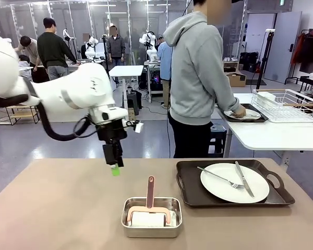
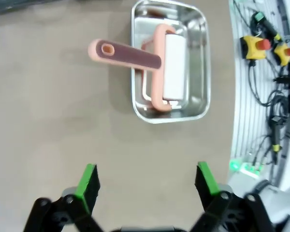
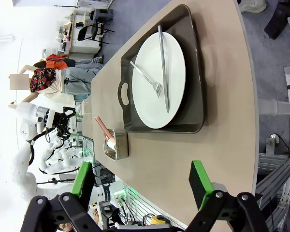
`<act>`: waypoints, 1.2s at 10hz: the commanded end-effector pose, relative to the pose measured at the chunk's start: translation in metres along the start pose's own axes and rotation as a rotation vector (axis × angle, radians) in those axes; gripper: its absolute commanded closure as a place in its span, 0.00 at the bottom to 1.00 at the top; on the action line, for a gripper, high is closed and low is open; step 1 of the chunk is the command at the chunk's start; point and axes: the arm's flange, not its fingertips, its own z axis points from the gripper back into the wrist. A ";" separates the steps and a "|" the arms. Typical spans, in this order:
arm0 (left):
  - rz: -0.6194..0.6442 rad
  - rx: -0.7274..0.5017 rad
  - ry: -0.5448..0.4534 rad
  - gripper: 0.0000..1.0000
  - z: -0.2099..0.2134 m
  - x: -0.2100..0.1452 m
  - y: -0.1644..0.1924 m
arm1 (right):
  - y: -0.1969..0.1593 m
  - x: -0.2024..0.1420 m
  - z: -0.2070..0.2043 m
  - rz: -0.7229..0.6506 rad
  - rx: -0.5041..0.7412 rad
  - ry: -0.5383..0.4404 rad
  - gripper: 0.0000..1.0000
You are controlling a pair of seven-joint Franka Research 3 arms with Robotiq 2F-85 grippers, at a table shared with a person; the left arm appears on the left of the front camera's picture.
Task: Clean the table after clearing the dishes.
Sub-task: When the left (or right) Handle tray is removed, use the left hand (or right hand) to clean the left (or right) side of the table with the Lint Roller.
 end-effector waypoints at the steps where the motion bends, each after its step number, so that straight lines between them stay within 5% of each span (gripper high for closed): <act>1: -0.051 -0.066 0.047 0.00 -0.002 0.024 0.028 | 0.003 -0.001 0.001 0.005 0.000 -0.003 0.00; 12: -0.071 -0.376 0.153 0.00 -0.085 0.101 0.074 | 0.003 -0.001 0.001 0.005 0.000 -0.003 0.00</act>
